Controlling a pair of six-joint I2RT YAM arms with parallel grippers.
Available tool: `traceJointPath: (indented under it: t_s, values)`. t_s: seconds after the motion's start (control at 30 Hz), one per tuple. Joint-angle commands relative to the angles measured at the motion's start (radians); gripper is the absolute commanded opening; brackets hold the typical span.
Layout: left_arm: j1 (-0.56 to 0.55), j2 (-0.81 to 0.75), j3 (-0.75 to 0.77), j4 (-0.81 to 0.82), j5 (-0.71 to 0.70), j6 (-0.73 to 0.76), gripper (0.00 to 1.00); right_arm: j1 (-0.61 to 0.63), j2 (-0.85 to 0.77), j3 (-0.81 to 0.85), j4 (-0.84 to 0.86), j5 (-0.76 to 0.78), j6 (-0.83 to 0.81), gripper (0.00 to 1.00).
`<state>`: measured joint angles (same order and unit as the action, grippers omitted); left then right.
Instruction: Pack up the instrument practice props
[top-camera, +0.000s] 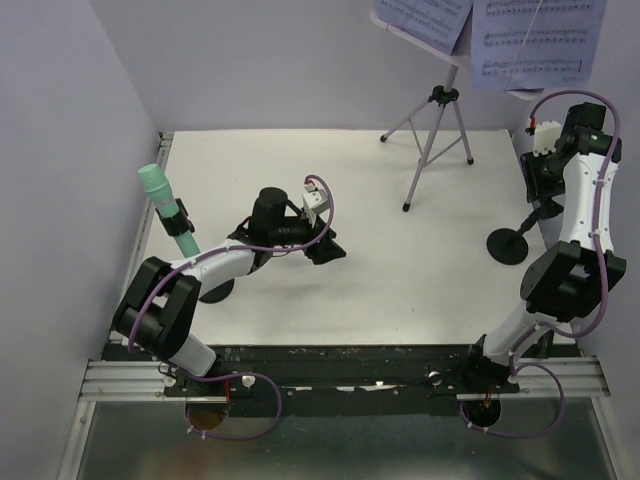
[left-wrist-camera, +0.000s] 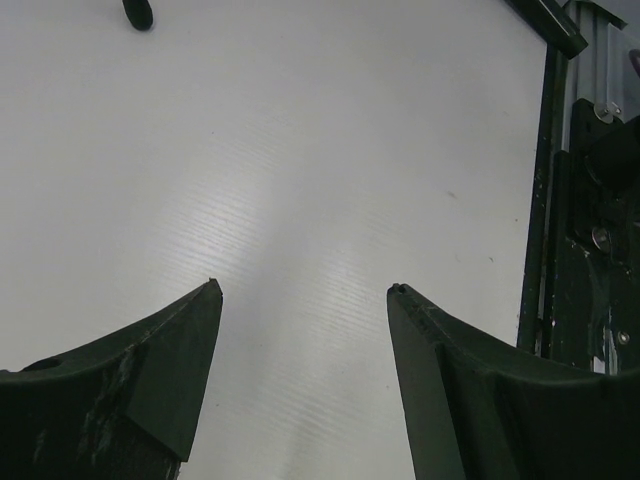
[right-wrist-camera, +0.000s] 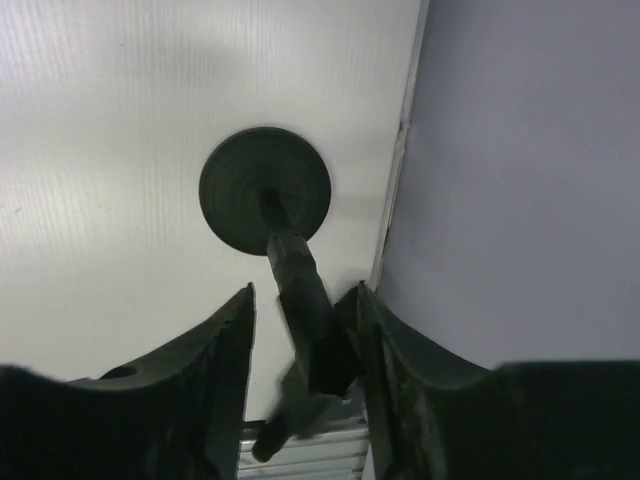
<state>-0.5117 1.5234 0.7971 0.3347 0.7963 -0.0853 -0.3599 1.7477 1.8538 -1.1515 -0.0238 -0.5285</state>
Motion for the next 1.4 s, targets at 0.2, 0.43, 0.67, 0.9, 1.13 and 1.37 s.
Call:
traceJointPath:
  t_s: [0.2,0.43,0.67,0.9,1.13,1.37]
  values:
    - [0.002,-0.014,0.097,-0.068,0.01,0.065,0.79,-0.005,-0.042,-0.053,-0.031,0.055,0.038,0.83]
    - [0.002,-0.026,0.114,-0.098,0.023,0.114,0.79,-0.01,-0.198,-0.204,-0.031,0.076,0.051,0.96]
    - [0.002,-0.034,0.108,-0.117,0.015,0.145,0.79,-0.079,-0.393,-0.571,-0.025,0.116,0.041,0.95]
    - [0.002,-0.048,0.108,-0.141,0.003,0.15,0.79,-0.247,-0.453,-0.855,0.119,0.183,-0.053,0.91]
    - [0.002,-0.072,0.094,-0.164,-0.009,0.154,0.79,-0.418,-0.39,-0.953,0.28,0.214,-0.143,0.89]
    - [0.002,-0.098,0.077,-0.184,-0.026,0.133,0.79,-0.442,-0.312,-1.05,0.456,0.24,-0.212,0.88]
